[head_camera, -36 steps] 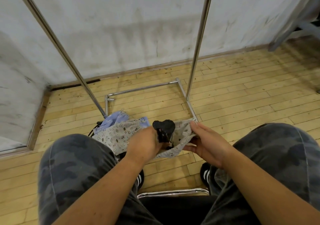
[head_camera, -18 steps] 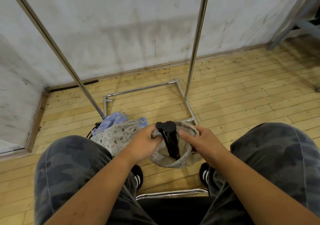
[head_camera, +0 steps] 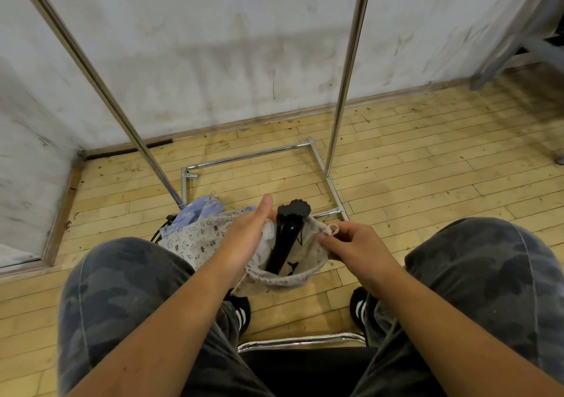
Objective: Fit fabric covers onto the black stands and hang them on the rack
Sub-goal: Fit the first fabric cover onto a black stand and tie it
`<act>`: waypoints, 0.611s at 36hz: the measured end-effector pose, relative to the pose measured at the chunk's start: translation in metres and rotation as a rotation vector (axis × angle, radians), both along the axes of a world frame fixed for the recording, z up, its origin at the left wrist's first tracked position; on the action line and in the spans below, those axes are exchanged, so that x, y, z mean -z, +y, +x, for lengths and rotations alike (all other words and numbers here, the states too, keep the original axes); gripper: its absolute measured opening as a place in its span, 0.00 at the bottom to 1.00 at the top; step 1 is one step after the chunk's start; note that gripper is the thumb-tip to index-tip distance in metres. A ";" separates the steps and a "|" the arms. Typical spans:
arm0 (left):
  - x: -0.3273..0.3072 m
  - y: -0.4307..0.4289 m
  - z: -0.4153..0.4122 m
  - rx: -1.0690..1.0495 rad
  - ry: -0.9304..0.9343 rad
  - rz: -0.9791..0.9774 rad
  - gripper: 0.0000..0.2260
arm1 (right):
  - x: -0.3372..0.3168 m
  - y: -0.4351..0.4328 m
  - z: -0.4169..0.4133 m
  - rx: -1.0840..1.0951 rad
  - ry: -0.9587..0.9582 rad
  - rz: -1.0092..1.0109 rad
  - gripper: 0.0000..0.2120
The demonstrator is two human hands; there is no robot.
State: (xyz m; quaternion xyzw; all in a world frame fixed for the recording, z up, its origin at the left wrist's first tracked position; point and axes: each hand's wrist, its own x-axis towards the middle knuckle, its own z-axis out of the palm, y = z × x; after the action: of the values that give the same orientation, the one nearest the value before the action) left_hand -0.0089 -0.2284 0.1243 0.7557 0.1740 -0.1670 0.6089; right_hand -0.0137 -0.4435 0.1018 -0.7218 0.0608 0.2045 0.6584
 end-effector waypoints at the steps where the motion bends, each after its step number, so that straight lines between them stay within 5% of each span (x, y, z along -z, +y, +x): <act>1: -0.002 -0.001 -0.001 0.019 0.003 0.029 0.35 | 0.000 0.000 0.000 -0.003 -0.004 0.002 0.07; 4: 0.002 -0.005 -0.005 0.117 -0.008 0.059 0.33 | 0.001 0.001 0.000 0.011 0.004 0.037 0.08; 7: 0.006 -0.004 -0.006 0.186 -0.031 0.085 0.18 | 0.000 0.002 0.000 0.034 0.029 0.079 0.09; 15: 0.016 -0.004 -0.005 0.260 -0.106 0.128 0.17 | -0.001 0.001 0.003 0.209 0.052 0.113 0.10; 22: 0.025 -0.006 -0.006 0.328 -0.158 0.237 0.16 | -0.002 0.007 -0.002 0.072 -0.112 -0.063 0.11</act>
State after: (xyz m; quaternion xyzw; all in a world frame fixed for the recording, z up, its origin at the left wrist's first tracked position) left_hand -0.0148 -0.2347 0.0998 0.8509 0.0187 -0.1826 0.4923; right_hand -0.0157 -0.4368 0.1037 -0.7497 0.0561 0.1382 0.6447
